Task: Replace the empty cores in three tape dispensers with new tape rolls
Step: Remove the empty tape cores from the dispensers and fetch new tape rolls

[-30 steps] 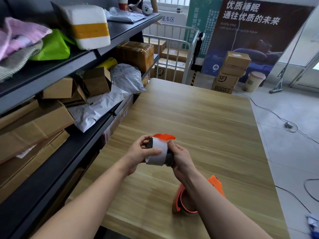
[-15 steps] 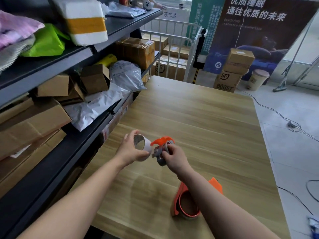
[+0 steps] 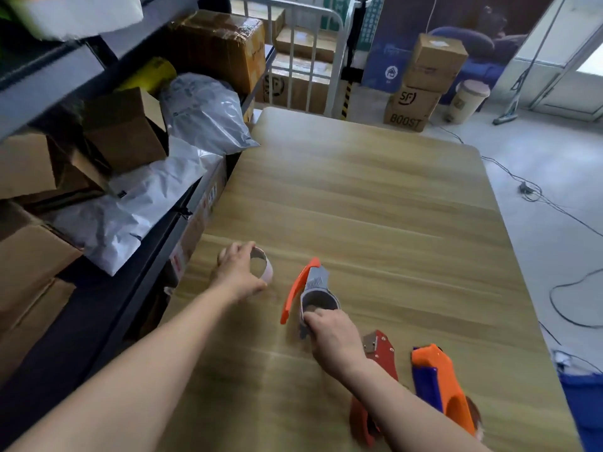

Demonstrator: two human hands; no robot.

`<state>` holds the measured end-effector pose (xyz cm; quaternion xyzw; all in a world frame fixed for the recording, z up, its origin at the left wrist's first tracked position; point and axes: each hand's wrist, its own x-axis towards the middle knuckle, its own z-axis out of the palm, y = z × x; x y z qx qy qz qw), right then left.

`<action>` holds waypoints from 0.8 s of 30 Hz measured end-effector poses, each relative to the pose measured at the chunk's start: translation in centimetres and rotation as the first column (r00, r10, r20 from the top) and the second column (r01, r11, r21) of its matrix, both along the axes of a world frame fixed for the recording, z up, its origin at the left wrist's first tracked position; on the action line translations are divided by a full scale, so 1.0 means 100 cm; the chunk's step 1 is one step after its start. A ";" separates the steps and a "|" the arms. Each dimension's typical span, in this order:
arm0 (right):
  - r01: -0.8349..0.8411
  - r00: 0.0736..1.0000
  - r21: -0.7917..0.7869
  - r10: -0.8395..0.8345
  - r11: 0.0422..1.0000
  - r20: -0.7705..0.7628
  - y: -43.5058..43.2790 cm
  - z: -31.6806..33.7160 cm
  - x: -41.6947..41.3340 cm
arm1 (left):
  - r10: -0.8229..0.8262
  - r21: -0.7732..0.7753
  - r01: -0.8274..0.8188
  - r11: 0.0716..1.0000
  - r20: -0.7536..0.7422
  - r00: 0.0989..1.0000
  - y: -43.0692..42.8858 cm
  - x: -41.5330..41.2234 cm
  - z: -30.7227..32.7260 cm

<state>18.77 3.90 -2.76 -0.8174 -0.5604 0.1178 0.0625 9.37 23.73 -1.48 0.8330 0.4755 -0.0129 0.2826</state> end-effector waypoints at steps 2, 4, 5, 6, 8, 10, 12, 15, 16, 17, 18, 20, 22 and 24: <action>-0.018 1.000 -0.033 0.019 0.999 0.025 0.003 -0.011 -0.002 | -0.039 0.021 0.040 0.999 -0.017 0.999 0.008 0.007 -0.009; -0.056 0.998 -0.062 0.058 0.997 0.035 0.006 -0.022 -0.002 | -0.076 0.024 0.076 0.997 -0.016 0.997 0.015 0.017 -0.018; -0.065 0.997 -0.073 0.069 0.995 0.044 0.007 -0.026 -0.002 | -0.091 0.026 0.091 0.995 -0.022 0.996 0.018 0.021 -0.023; -0.090 0.994 -0.061 0.093 0.994 0.061 0.005 -0.029 -0.002 | -0.104 0.032 0.105 0.994 -0.037 0.994 0.019 0.024 -0.025; -0.134 0.989 -0.032 0.135 0.991 0.064 0.002 -0.029 -0.003 | -0.125 0.049 0.129 0.990 -0.076 0.989 0.023 0.026 -0.028; -0.188 0.981 -0.028 0.189 0.982 0.044 0.001 -0.024 -0.007 | -0.140 0.059 0.147 0.987 -0.103 0.985 0.029 0.028 -0.031; -0.227 0.973 -0.052 0.229 0.972 0.036 -0.003 -0.024 -0.011 | -0.166 0.069 0.176 0.982 -0.128 0.978 0.033 0.035 -0.036; -0.293 0.955 -0.120 0.285 0.948 -0.078 -0.013 -0.025 -0.020 | -0.198 0.099 0.215 0.972 -0.154 0.968 0.034 0.044 -0.039; -0.299 0.952 -0.115 0.290 0.947 -0.095 -0.014 -0.024 -0.022 | -0.203 0.102 0.221 0.970 -0.163 0.966 0.035 0.046 -0.040; -0.297 0.953 -0.120 0.285 0.947 -0.107 -0.013 -0.021 -0.024 | -0.208 0.101 0.227 0.969 -0.173 0.963 0.036 0.047 -0.040; -0.292 0.953 -0.126 0.277 0.948 -0.126 -0.013 -0.019 -0.024 | -0.215 0.094 0.235 0.967 -0.183 0.959 0.036 0.049 -0.041; -0.293 0.950 -0.116 0.276 0.949 -0.146 -0.013 -0.016 -0.024 | -0.232 0.070 0.250 0.966 -0.201 0.952 0.037 0.050 -0.042; -0.314 0.945 -0.093 0.302 0.945 -0.130 -0.014 -0.016 -0.024 | -0.247 0.052 0.264 0.963 -0.223 0.943 0.037 0.049 -0.042; -0.317 0.945 -0.058 0.310 0.947 -0.102 -0.016 -0.017 -0.026 | -0.257 0.059 0.279 0.958 -0.249 0.934 0.036 0.047 -0.041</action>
